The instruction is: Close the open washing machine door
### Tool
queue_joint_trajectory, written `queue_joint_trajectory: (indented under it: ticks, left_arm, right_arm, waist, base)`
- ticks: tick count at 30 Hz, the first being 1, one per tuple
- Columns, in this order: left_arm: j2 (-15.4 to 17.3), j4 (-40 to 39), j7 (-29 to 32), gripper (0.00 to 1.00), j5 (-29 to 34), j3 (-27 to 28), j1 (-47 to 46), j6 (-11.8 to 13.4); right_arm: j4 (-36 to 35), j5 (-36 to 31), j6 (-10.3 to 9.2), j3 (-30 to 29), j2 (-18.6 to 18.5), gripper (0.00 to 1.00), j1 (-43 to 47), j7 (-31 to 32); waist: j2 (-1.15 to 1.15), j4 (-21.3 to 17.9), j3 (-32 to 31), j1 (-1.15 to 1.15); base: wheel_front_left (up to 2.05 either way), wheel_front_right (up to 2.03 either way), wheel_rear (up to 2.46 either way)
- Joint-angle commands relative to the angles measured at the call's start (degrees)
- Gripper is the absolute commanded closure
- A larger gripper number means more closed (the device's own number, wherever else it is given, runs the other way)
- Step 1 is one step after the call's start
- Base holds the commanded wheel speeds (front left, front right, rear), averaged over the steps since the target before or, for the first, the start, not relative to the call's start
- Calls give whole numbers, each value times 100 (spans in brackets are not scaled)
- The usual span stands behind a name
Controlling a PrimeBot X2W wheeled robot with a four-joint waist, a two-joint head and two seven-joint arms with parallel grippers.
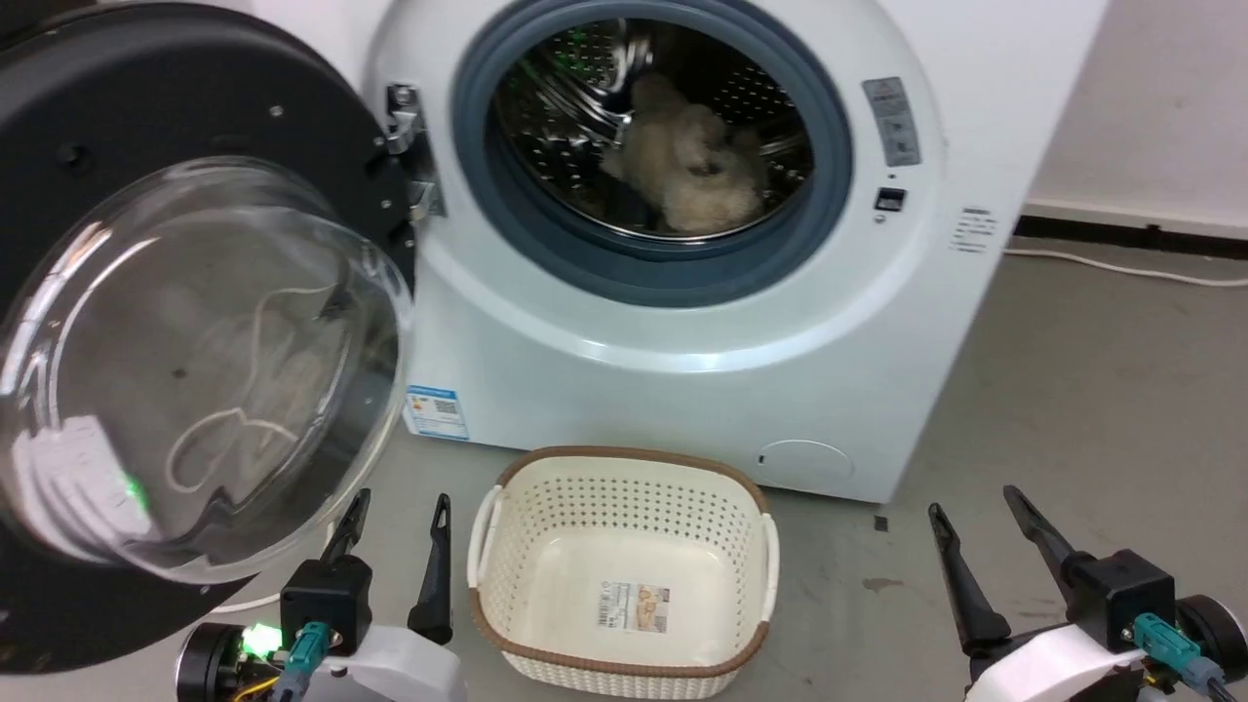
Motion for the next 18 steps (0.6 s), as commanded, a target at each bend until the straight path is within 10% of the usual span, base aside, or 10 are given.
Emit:
queue_joint_trajectory:
  ticks: [1,18]
  left_arm:
    - [47,14,-62,0,30,-48,11,24]
    - [113,-163,-254,0,36,-228,138,281]
  right_arm:
    - [-15,-41,1,-3,-17,0,88,-58]
    - [98,19,2,387,-252,0,-63,-250]
  waist:
    - [0,110,-17,0]
    - [0,597,69,0]
  base:
    - [0,0,0]
    - [0,0,0]
